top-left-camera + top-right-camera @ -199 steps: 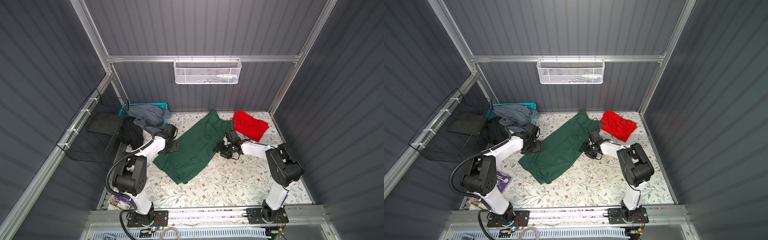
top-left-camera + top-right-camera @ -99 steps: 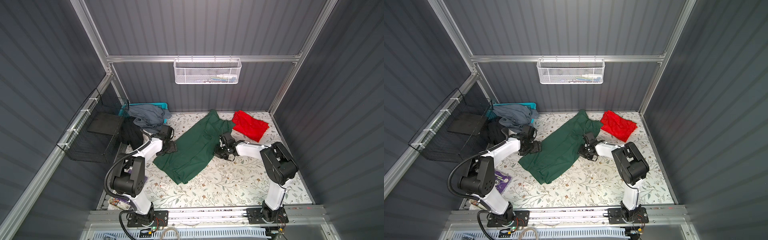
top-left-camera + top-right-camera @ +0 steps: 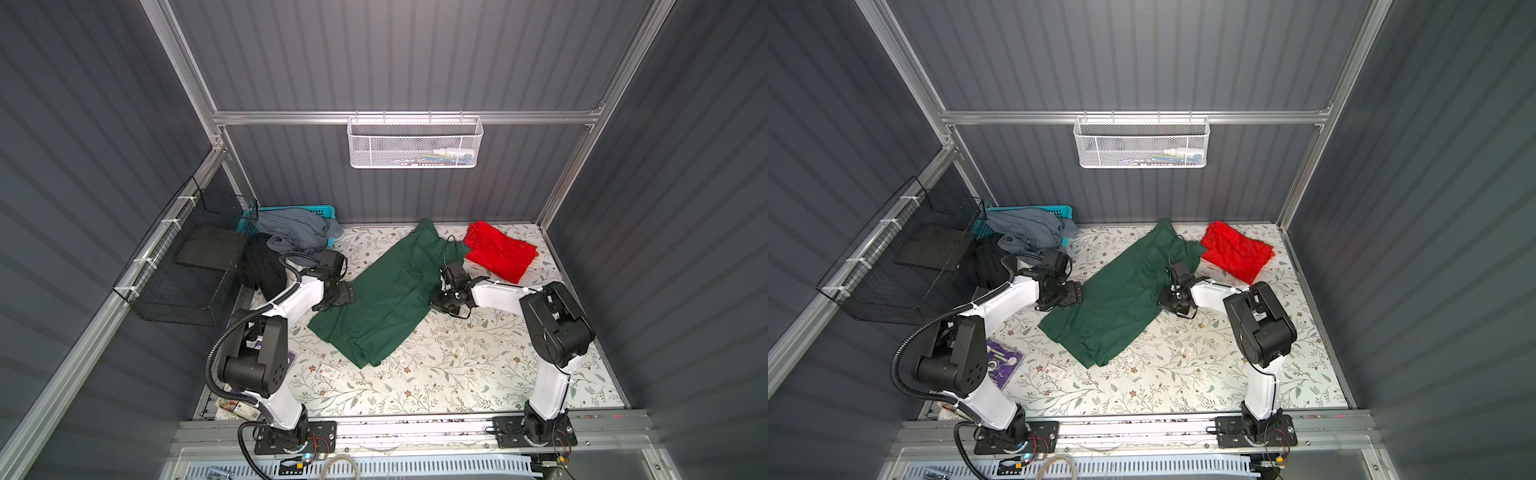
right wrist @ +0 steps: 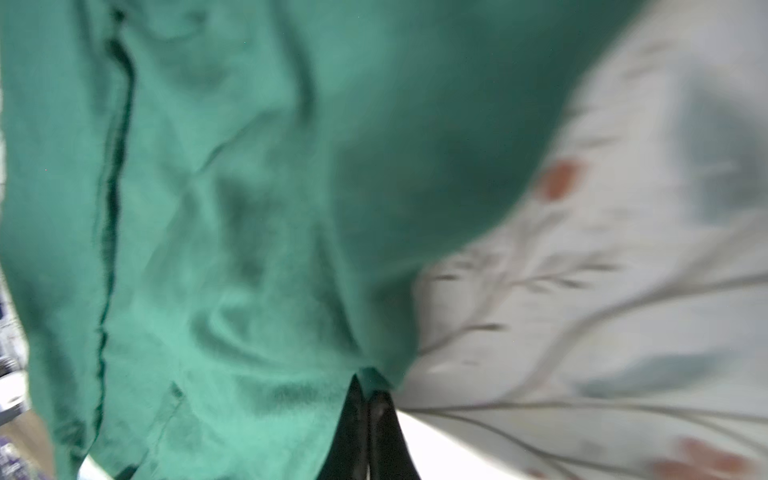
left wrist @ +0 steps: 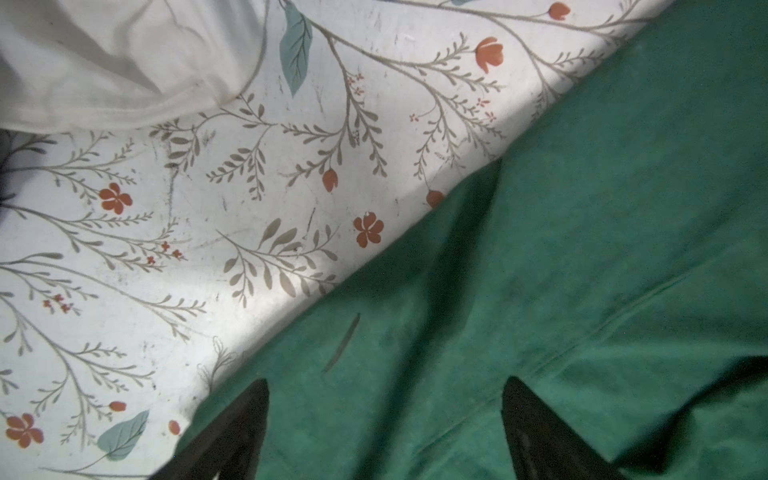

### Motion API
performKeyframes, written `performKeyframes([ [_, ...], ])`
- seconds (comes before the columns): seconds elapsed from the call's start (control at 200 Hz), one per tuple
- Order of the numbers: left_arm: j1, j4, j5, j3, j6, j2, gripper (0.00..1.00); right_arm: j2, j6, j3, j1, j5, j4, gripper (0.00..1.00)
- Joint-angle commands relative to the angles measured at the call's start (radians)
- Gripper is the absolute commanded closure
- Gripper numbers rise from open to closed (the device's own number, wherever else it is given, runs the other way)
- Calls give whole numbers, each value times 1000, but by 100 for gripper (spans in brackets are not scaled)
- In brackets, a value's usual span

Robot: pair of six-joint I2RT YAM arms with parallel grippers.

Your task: Fold and stack the t-shirts

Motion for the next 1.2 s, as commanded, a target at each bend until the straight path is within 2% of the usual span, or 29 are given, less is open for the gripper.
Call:
performKeyframes([
  [0.0, 4, -31, 29, -1, 15, -50, 12, -33, -61, -63, -55, 81, -130, 100],
  [0.27, 4, -40, 76, 12, 20, -96, 10, -124, -113, -182, -108, 100, -168, 100],
  [0.34, 4, -34, 87, 11, 15, -98, 10, -140, -130, -187, -107, 165, -253, 100],
  [0.515, 3, -10, 121, 4, 9, -85, 9, -134, -201, -130, -78, 171, -379, 100],
  [0.585, 1, -3, 130, 5, 9, -76, 9, -159, -213, -97, -62, 206, -422, 82],
  [0.63, -1, 5, 135, 5, 9, -72, 9, -192, -211, -89, -63, 202, -421, 65],
  [0.65, -4, 9, 137, 5, 8, -70, 8, -203, -210, -84, -65, 200, -416, 55],
  [0.68, -8, 15, 138, 3, 9, -67, 8, -224, -210, -73, -66, 194, -408, 53],
  [0.76, -27, 18, 122, 3, 10, -61, 8, -229, -218, -11, -71, 199, -390, 54],
  [0.84, -51, 29, 97, -3, 4, -66, 8, -159, -236, 104, -83, 214, -400, 57],
  [1.071, -134, 85, 58, -54, -27, -110, 7, 188, -297, 563, -112, 236, -466, 87],
  [1.101, -145, 90, 57, -58, -33, -112, 6, 241, -298, 627, -117, 252, -490, 89],
  [1.126, -154, 96, 59, -63, -37, -114, 1, 281, -300, 676, -119, 261, -524, 91],
  [1.196, -172, 109, 63, -79, -52, -123, 0, 379, -310, 811, -121, 274, -596, 96],
])
